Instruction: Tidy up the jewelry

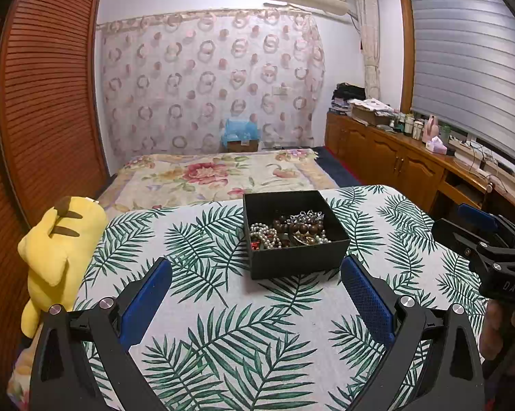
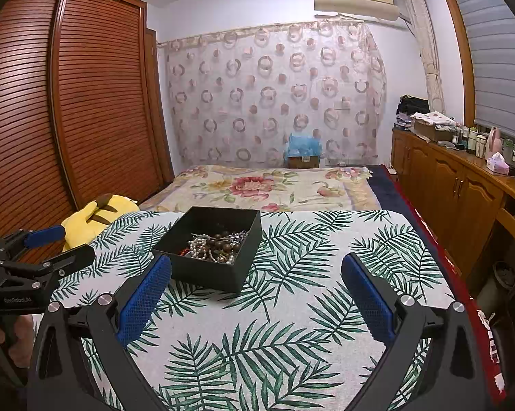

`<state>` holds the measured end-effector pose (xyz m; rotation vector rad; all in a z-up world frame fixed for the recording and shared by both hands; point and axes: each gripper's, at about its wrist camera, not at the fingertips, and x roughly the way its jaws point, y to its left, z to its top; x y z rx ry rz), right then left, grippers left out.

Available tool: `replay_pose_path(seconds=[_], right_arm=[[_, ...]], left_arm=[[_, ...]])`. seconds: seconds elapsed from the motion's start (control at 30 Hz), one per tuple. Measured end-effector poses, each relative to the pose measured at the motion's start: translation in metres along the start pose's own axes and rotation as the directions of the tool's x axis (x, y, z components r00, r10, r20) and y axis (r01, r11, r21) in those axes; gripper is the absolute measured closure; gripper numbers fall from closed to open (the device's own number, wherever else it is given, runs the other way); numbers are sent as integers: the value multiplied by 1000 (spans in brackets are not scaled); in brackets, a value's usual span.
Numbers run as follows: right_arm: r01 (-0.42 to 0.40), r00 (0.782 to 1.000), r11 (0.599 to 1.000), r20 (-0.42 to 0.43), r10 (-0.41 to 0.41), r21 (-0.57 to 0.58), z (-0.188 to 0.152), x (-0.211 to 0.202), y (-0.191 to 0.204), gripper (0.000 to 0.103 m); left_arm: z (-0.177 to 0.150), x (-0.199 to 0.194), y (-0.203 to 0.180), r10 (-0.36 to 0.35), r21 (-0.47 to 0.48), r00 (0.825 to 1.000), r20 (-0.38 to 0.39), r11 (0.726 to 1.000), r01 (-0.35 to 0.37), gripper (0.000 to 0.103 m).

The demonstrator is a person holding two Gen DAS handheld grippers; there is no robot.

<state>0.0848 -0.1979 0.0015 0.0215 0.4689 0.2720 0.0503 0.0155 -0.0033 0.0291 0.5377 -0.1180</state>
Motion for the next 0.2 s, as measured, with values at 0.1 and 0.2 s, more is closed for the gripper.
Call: replay_pose_path(seconds=[0.1, 0.2], right_arm=[[1, 1000, 1000, 1, -1, -1, 0, 0, 0, 3], [1, 1000, 1000, 1, -1, 0, 0, 0, 0, 3]], left_arm=[[0, 0, 0, 0, -1, 1000, 2, 1000, 0, 8], [0, 0, 0, -1, -1, 1000, 2, 1000, 1, 8]])
